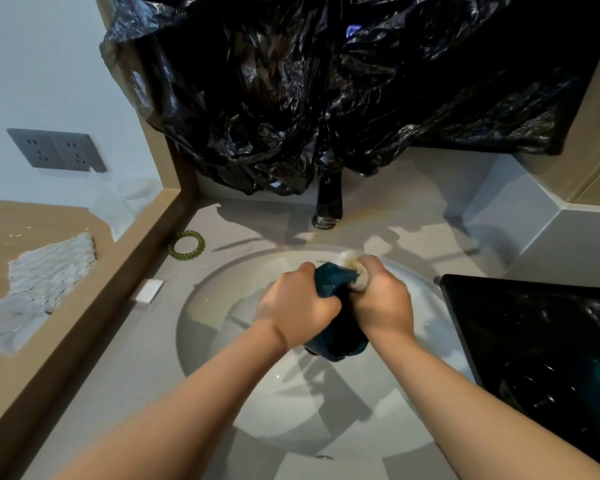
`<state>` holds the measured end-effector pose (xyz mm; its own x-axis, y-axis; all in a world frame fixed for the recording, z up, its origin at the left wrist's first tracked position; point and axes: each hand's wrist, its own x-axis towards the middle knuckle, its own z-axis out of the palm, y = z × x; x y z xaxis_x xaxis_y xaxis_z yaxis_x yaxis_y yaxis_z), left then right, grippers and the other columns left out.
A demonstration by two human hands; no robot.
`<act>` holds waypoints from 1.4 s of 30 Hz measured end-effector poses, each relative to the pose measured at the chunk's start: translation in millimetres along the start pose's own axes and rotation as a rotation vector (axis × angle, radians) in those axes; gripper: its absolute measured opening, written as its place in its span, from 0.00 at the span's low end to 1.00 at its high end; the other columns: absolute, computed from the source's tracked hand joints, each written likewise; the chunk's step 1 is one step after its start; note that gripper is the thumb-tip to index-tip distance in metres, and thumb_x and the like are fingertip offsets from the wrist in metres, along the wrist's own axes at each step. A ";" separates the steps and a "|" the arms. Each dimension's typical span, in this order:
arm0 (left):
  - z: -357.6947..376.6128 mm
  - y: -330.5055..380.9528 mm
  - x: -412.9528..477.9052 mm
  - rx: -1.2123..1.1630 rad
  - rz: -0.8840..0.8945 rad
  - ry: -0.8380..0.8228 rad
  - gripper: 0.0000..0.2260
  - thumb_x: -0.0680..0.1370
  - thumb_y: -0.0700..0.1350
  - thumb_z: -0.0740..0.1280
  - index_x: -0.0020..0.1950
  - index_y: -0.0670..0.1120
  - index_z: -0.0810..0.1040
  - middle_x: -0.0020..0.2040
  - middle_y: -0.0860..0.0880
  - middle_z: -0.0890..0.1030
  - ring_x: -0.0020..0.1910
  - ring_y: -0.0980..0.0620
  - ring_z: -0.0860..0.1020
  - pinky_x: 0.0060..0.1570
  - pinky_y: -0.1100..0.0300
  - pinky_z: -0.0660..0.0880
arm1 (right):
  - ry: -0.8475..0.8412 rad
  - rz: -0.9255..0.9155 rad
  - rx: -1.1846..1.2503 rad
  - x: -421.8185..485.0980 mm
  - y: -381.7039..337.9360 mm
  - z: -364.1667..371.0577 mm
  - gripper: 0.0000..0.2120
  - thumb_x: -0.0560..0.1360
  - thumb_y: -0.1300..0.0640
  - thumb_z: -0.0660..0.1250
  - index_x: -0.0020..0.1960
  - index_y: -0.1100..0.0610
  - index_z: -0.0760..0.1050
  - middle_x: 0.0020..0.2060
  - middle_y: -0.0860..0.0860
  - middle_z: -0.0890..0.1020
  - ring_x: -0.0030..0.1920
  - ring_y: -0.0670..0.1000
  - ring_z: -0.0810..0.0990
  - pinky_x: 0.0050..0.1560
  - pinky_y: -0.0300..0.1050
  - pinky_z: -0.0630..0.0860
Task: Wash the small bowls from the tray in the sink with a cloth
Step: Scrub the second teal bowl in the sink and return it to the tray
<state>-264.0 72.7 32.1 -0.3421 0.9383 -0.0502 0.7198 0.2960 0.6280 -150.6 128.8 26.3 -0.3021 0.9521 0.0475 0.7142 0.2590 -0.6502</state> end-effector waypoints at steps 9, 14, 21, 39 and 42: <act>6.2 8.1 -7.1 -0.269 -0.122 0.266 0.10 0.71 0.47 0.66 0.50 0.46 0.70 0.38 0.54 0.75 0.41 0.48 0.74 0.36 0.57 0.66 | 0.147 0.368 0.593 1.7 -3.2 13.5 0.08 0.74 0.65 0.63 0.50 0.56 0.75 0.35 0.51 0.77 0.32 0.48 0.78 0.24 0.27 0.67; 17.3 11.7 -20.2 -0.361 -0.141 0.333 0.14 0.69 0.48 0.68 0.52 0.50 0.69 0.40 0.57 0.76 0.43 0.51 0.75 0.43 0.58 0.70 | 0.112 0.658 1.134 -7.2 -8.0 23.8 0.09 0.73 0.71 0.63 0.40 0.58 0.74 0.32 0.54 0.75 0.29 0.54 0.76 0.28 0.36 0.71; -4.9 -6.1 -2.9 -0.686 -0.190 -0.121 0.26 0.68 0.50 0.74 0.60 0.53 0.65 0.46 0.46 0.79 0.44 0.49 0.79 0.41 0.56 0.76 | -0.092 -0.063 -0.049 15.8 -3.0 -17.5 0.08 0.69 0.65 0.61 0.45 0.54 0.72 0.39 0.56 0.80 0.43 0.60 0.77 0.44 0.51 0.76; 11.0 8.9 -12.0 -0.308 -0.062 0.215 0.17 0.67 0.49 0.62 0.54 0.49 0.70 0.42 0.53 0.77 0.43 0.49 0.75 0.41 0.58 0.69 | 0.118 0.742 1.032 -6.2 -2.8 27.0 0.11 0.73 0.69 0.55 0.37 0.57 0.69 0.34 0.56 0.74 0.26 0.52 0.69 0.26 0.39 0.71; 4.8 3.6 -11.6 -0.260 -0.024 0.088 0.21 0.64 0.51 0.58 0.56 0.49 0.70 0.43 0.49 0.79 0.44 0.47 0.77 0.40 0.56 0.73 | 0.061 0.280 0.246 0.2 3.3 11.3 0.08 0.73 0.65 0.58 0.46 0.53 0.70 0.41 0.52 0.76 0.37 0.53 0.72 0.37 0.42 0.70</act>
<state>-254.6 63.8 31.2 -0.4166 0.9091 -0.0068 0.5355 0.2515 0.8062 -155.4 128.0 15.5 -0.0728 0.9904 -0.1175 0.5883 -0.0525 -0.8069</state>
